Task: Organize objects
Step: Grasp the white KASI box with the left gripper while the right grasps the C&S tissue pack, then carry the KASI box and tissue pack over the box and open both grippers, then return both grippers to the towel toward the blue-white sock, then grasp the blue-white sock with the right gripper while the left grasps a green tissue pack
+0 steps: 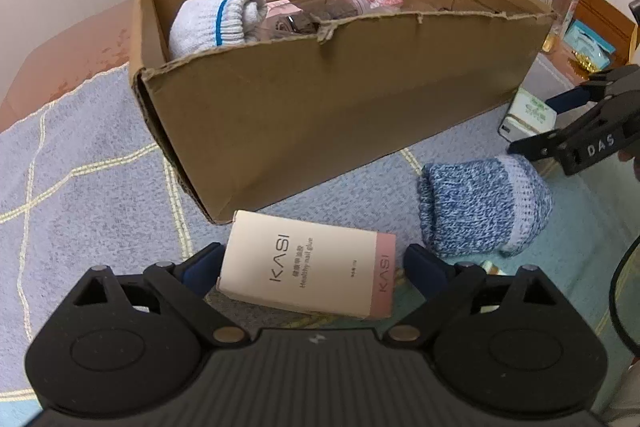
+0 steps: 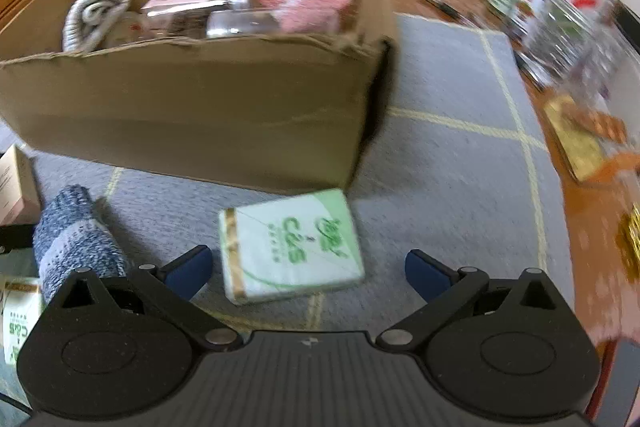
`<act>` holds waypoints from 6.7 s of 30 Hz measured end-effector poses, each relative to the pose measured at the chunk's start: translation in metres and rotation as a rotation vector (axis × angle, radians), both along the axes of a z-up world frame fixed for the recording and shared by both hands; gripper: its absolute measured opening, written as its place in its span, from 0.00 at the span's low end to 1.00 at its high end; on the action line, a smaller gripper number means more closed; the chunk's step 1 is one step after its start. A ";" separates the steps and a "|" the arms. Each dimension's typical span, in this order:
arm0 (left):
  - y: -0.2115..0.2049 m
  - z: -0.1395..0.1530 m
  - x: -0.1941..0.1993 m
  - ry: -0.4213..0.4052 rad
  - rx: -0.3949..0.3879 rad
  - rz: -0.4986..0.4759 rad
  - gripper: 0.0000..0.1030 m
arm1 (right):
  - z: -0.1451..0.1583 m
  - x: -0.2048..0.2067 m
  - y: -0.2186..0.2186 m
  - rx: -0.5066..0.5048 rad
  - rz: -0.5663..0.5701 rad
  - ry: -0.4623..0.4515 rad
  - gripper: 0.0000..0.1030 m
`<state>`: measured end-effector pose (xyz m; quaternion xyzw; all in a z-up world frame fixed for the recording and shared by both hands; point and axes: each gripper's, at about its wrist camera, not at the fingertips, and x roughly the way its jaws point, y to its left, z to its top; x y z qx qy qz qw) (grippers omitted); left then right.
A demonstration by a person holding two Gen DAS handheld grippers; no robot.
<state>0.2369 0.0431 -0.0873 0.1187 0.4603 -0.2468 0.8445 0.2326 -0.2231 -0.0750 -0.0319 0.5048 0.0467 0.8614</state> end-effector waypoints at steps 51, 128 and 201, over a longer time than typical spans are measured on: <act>-0.077 0.147 0.044 -0.170 -0.105 -0.041 0.82 | 0.151 -0.002 0.001 0.045 0.281 -0.192 0.68; 0.042 0.048 -0.054 0.018 -0.094 0.487 0.97 | 0.009 0.006 0.108 0.045 0.255 -0.021 1.00; -0.051 -0.002 -0.037 -0.040 -0.008 -0.058 0.65 | -0.004 -0.034 0.024 0.004 0.126 -0.007 1.00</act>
